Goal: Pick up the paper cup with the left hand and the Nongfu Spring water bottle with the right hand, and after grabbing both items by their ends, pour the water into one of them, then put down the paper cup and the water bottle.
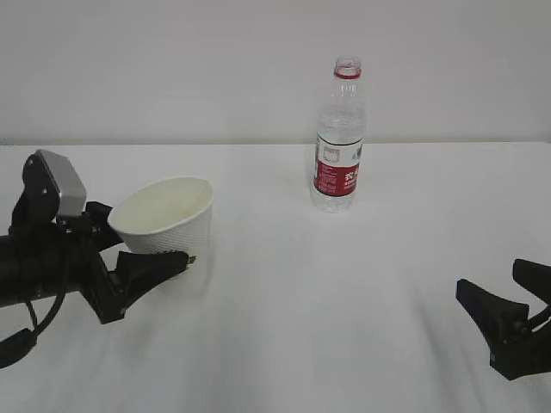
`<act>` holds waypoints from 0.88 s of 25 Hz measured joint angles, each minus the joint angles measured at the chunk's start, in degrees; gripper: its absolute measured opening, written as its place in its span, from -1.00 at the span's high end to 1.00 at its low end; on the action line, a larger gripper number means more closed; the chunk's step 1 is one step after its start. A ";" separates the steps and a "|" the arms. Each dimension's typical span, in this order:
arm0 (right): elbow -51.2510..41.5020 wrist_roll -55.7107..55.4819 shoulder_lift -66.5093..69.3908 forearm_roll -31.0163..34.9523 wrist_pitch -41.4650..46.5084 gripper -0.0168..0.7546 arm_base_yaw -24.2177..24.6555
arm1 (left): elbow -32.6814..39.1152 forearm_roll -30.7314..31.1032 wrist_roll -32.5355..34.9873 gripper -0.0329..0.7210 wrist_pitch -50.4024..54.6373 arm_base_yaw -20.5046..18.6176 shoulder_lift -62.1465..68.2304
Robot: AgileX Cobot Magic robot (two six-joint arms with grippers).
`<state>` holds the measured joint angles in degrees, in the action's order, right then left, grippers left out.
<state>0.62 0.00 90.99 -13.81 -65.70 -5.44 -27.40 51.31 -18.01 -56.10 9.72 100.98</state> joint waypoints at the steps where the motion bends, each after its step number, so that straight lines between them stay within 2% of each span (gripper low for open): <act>1: 0.00 0.00 0.00 0.00 0.00 -0.56 0.00 | 0.53 0.00 0.00 -0.52 0.16 0.00 -0.89; 15: 0.59 0.00 0.00 -0.10 0.00 -0.57 0.00 | 7.76 0.04 -1.65 -0.52 0.52 0.00 -10.80; 22: 1.76 0.00 0.00 -2.04 0.00 -0.56 0.00 | 8.09 0.04 -1.77 -0.52 0.52 0.00 -11.07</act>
<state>2.38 0.00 90.99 -15.84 -65.70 -5.44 -19.31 51.35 -19.78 -55.57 9.72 89.91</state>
